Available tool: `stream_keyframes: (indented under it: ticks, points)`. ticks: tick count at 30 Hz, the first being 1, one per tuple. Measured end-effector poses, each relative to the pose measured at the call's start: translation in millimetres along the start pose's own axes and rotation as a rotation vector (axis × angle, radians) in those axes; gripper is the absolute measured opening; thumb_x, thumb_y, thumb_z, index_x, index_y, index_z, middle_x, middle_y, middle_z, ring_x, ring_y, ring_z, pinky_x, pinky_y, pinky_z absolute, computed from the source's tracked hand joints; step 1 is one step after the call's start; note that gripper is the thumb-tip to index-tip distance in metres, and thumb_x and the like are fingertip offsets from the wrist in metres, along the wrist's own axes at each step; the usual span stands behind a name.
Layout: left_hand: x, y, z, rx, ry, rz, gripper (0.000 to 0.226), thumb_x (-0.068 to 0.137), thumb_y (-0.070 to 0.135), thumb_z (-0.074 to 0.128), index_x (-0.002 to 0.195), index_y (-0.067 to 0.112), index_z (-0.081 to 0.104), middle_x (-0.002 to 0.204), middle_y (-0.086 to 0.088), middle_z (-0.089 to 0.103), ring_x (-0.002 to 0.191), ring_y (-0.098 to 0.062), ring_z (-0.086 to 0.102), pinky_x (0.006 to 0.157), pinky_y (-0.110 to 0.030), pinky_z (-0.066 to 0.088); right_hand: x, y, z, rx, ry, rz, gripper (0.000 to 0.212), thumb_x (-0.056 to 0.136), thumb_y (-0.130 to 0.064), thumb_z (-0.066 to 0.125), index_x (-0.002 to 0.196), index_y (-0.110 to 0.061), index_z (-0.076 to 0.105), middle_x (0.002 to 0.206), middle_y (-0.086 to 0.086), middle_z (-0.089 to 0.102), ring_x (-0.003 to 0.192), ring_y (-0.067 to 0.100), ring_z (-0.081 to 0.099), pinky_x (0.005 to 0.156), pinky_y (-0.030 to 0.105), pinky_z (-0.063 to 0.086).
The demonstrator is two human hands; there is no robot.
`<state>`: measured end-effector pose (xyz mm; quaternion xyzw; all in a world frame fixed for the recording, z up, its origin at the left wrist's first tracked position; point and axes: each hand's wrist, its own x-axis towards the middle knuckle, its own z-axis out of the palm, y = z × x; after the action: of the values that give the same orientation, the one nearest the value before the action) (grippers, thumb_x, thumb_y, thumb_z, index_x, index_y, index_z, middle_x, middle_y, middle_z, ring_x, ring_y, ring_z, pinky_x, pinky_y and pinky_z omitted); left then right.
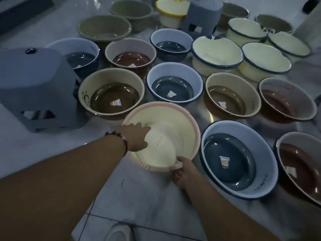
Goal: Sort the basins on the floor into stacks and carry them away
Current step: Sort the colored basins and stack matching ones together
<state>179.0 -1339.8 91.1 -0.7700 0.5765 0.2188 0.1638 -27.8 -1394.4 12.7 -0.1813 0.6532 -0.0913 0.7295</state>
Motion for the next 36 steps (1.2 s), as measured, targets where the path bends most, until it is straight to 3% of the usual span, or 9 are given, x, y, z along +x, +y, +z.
stream_keyframes:
  ticks: [5,9,13,16,19,21,25,30,36]
  points:
    - [9,-12,-15,-0.015,-0.028,-0.038,0.069,0.095,0.049,0.045,0.155,0.028,0.015,0.157,-0.007,0.027,0.135,-0.031,0.041,0.108,-0.043,0.039,-22,-15,-9,0.029,0.054,0.04,0.017,0.083,-0.015,0.066,0.098,-0.008,0.061,0.077,0.008,0.06,0.057,0.017,0.052,0.045,0.018,0.044]
    - [-5,-10,-36,-0.085,0.067,-0.074,0.066,0.092,0.046,0.052,0.149,0.025,0.025,0.141,-0.011,0.043,0.123,-0.031,0.051,0.101,-0.045,0.045,-68,-43,-40,-0.018,0.089,0.017,0.01,0.083,-0.009,0.059,0.087,-0.006,0.051,0.061,0.007,0.041,0.051,0.015,0.039,0.05,0.024,0.041]
    - [-22,20,-43,-0.303,0.211,-0.126,0.077,0.09,0.039,0.061,0.151,0.021,0.018,0.144,-0.018,0.037,0.129,-0.035,0.045,0.104,-0.046,0.042,-133,-63,-96,-0.017,0.083,-0.159,0.013,0.085,-0.006,0.059,0.086,-0.001,0.047,0.089,0.019,0.055,0.091,0.033,0.063,0.09,0.043,0.054]
    - [-34,56,-52,-0.535,0.311,-0.102,0.085,0.087,0.026,0.069,0.152,0.014,0.017,0.142,-0.019,0.043,0.128,-0.037,0.046,0.104,-0.047,0.041,-188,-70,-154,-0.026,0.088,-0.266,0.009,0.088,-0.005,0.052,0.096,-0.001,0.05,0.069,0.015,0.059,0.062,0.025,0.062,0.051,0.029,0.054]
    - [-50,116,-77,-0.834,0.302,-0.01,0.063,0.084,0.022,0.068,0.14,0.014,0.04,0.133,-0.014,0.054,0.116,-0.034,0.053,0.095,-0.045,0.046,-237,-80,-224,-0.064,0.184,-0.375,0.009,0.089,-0.007,0.05,0.096,-0.004,0.055,0.057,0.01,0.058,0.052,0.022,0.054,0.041,0.021,0.046]
    - [-66,177,-98,-1.006,0.285,0.034,0.036,0.09,0.01,0.06,0.125,0.011,0.054,0.119,-0.012,0.06,0.107,-0.032,0.056,0.085,-0.037,0.045,-260,-92,-282,-0.084,0.303,-0.449,0.013,0.088,-0.008,0.054,0.099,-0.002,0.057,0.066,0.013,0.062,0.056,0.024,0.059,0.052,0.028,0.053]
    - [-89,321,-117,-1.176,0.22,0.179,0.032,0.09,0.006,0.057,0.122,0.005,0.057,0.106,-0.013,0.063,0.098,-0.034,0.061,0.085,-0.044,0.053,-302,-105,-408,-0.051,0.644,-0.566,0.038,0.088,-0.014,0.059,0.121,0.005,0.051,0.1,0.021,0.061,0.082,0.033,0.059,0.078,0.043,0.053]
    - [-109,473,-104,-1.154,-0.005,0.376,0.029,0.09,0.018,0.065,0.114,0.004,0.058,0.098,-0.018,0.069,0.074,-0.028,0.067,0.057,-0.036,0.058,-324,-58,-556,0.035,0.892,-0.548,0.029,0.09,-0.009,0.058,0.117,0.002,0.054,0.082,0.014,0.054,0.079,0.031,0.056,0.082,0.044,0.052]
    - [-114,563,-48,-0.914,-0.165,0.5,0.027,0.087,0.02,0.068,0.11,0.008,0.059,0.088,-0.008,0.066,0.063,-0.016,0.061,0.044,-0.023,0.048,-281,44,-654,-0.024,0.981,-0.257,0.036,0.091,-0.012,0.062,0.118,0.009,0.054,0.109,0.026,0.061,0.099,0.041,0.061,0.09,0.052,0.052]
